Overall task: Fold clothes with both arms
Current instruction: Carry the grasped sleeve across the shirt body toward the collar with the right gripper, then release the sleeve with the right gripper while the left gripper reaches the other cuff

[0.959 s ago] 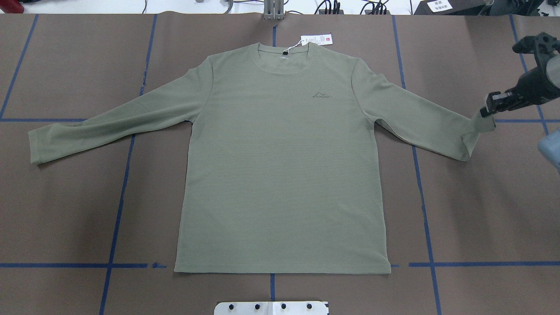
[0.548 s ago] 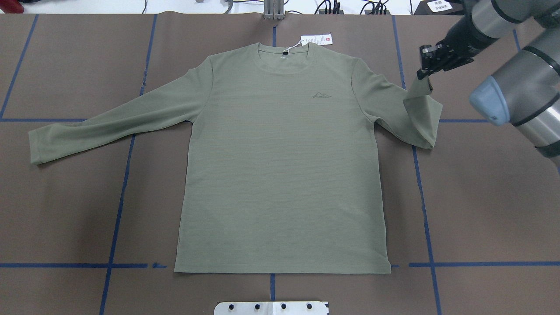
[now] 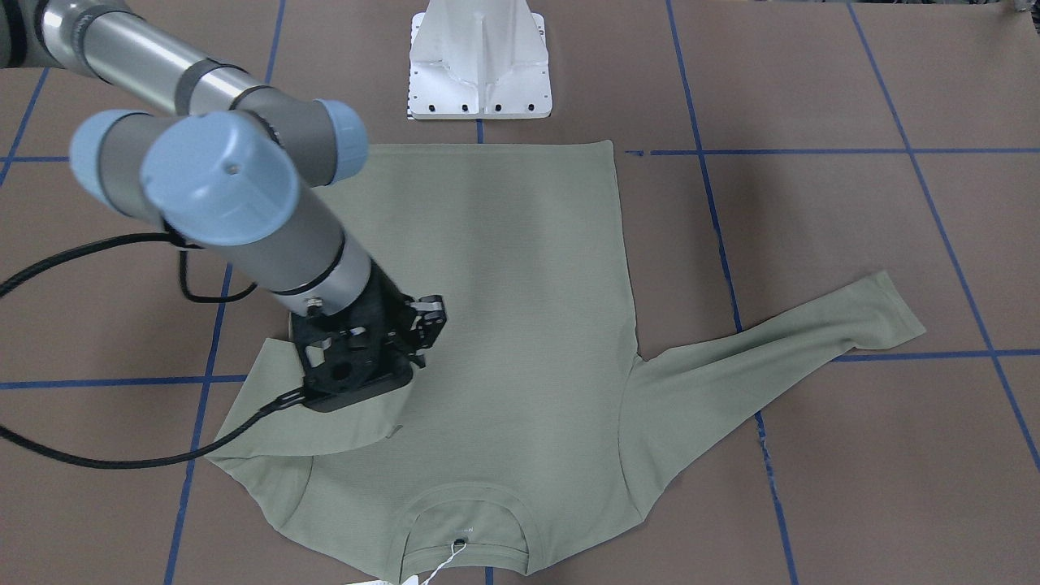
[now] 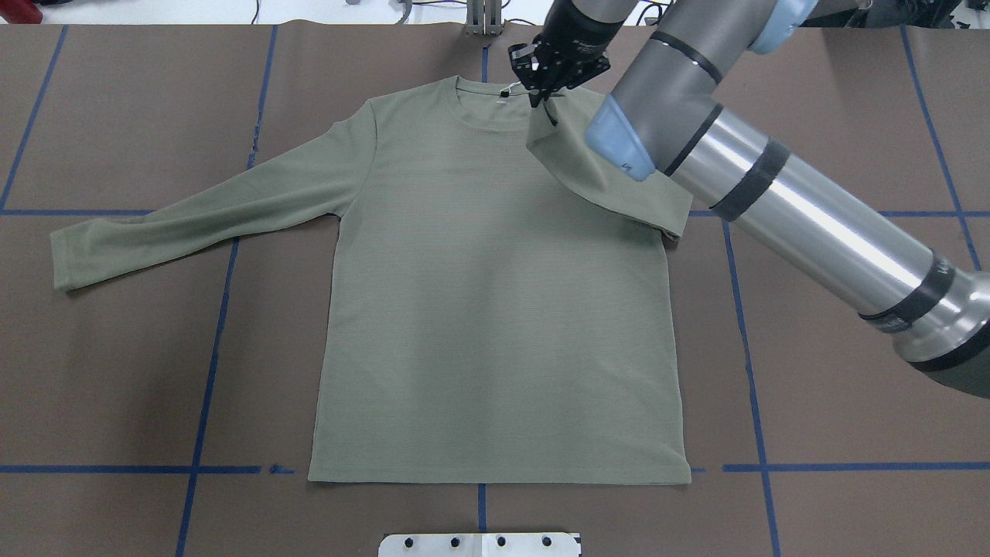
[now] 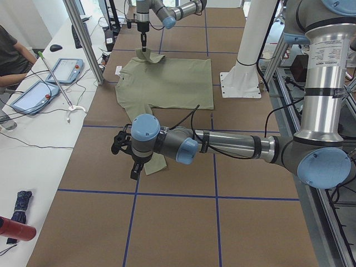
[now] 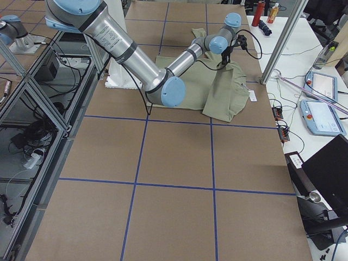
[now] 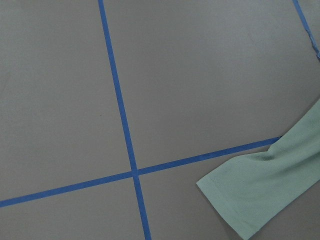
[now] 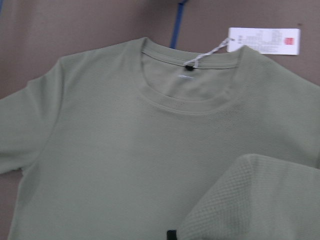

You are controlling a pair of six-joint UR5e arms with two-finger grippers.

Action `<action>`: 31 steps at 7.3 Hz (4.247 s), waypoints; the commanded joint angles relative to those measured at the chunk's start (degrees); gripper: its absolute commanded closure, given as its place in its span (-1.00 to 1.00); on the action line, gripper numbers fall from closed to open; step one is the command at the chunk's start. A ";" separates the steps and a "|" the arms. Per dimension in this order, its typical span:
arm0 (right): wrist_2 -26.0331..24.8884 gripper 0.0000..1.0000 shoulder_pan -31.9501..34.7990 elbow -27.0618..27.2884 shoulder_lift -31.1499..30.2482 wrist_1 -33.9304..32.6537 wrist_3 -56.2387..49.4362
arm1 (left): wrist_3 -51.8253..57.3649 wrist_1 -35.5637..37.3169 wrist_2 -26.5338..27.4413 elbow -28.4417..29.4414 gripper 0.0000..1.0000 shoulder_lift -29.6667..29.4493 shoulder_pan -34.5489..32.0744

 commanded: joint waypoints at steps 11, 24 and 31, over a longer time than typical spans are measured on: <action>-22.38 -1.00 -18.53 -12.18 9.29 22.13 9.24 | 0.22 -0.21 0.60 0.49 -1.00 -0.08 0.00; -3.25 -1.00 4.37 22.78 -23.19 -19.09 -12.04 | -64.19 -35.27 32.03 6.10 -1.00 5.46 35.31; -1.11 -1.00 8.10 26.84 -30.88 -19.01 -18.51 | -63.85 -35.28 33.12 10.51 -0.93 3.96 37.26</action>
